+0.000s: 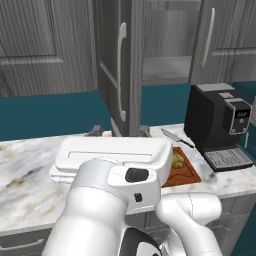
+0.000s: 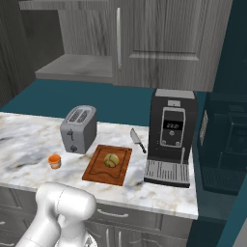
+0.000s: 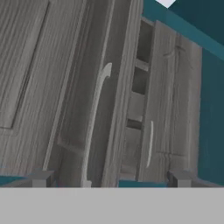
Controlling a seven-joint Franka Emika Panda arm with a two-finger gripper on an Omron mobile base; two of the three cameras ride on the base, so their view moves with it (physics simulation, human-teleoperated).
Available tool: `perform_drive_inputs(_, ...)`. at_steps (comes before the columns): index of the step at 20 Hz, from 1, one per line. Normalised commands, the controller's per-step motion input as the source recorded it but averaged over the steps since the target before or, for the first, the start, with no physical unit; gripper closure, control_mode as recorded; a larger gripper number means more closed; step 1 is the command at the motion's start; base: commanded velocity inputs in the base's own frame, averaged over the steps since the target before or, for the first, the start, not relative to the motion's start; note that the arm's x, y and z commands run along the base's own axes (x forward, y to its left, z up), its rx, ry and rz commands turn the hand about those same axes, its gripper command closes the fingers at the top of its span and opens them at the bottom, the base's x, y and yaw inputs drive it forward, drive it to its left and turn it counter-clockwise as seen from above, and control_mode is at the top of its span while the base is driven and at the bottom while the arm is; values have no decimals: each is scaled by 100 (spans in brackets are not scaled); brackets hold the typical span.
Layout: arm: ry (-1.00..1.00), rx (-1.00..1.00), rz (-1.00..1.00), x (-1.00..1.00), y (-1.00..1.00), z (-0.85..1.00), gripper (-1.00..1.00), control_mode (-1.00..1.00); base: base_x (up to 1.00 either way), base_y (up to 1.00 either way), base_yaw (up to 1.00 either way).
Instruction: Pick the bread, place it on the cutting board, pick the jam, place it on the counter, and close the cabinet.
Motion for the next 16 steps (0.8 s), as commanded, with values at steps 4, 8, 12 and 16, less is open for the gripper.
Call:
perform_drive_inputs(4,-6,0,-12,36,0,-2,-100,-100,0,0,0)
perform_drive_inputs(8,-2,0,-11,38,0,-1,-100,-100,0,0,0)
perform_drive_inputs(12,0,0,-11,36,8,-4,-100,-100,0,0,0)
perform_drive_inputs(16,0,0,-10,36,13,-5,-100,-100,0,0,0)
